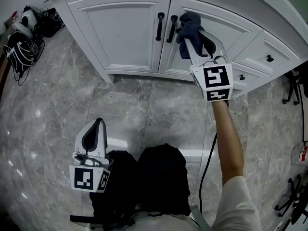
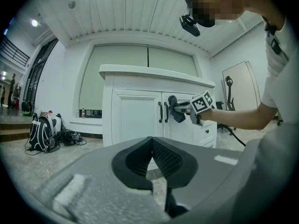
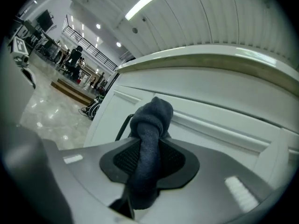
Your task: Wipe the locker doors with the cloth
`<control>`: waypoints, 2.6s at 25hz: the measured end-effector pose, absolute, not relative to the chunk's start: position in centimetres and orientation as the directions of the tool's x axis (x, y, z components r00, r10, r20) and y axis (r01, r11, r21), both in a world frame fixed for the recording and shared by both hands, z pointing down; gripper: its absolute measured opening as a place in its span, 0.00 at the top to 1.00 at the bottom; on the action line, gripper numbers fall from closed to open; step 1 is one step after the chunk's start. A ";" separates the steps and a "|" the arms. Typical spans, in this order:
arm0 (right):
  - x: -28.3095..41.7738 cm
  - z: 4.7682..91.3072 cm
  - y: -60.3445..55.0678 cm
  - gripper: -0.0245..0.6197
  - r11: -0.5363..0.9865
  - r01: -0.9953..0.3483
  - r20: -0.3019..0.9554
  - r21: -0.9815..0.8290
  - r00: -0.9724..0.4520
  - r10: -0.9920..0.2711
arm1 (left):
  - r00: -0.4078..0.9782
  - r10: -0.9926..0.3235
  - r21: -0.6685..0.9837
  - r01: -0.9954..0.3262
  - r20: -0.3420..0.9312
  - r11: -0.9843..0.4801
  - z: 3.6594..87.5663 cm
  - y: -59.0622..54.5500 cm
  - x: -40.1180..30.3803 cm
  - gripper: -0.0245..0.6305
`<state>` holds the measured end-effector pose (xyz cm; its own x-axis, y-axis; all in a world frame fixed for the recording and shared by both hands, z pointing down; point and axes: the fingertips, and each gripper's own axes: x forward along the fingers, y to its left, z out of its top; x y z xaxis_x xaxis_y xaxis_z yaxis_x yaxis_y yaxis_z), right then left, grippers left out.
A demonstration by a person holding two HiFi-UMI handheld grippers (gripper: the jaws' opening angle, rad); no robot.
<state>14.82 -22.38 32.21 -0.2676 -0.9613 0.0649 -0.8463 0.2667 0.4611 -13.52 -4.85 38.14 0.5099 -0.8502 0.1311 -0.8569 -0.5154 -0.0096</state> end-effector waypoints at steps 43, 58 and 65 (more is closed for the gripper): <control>17.1 36.9 -19.3 0.80 0.253 -0.843 0.105 0.475 -0.232 -0.967 | 0.534 -0.835 -0.003 -0.842 0.130 -0.539 38.4 -4.7 -12.0 0.96; 16.1 43.2 -24.2 0.80 0.306 -0.866 0.219 0.396 -0.235 -0.947 | 0.512 -0.848 -0.014 -0.855 0.141 -0.518 38.4 -4.8 -12.9 0.96; 22.8 44.2 -22.3 0.80 0.232 -0.871 0.245 0.434 -0.133 -0.960 | 0.522 -0.842 -0.016 -0.848 0.136 -0.529 38.3 -4.7 -12.4 0.96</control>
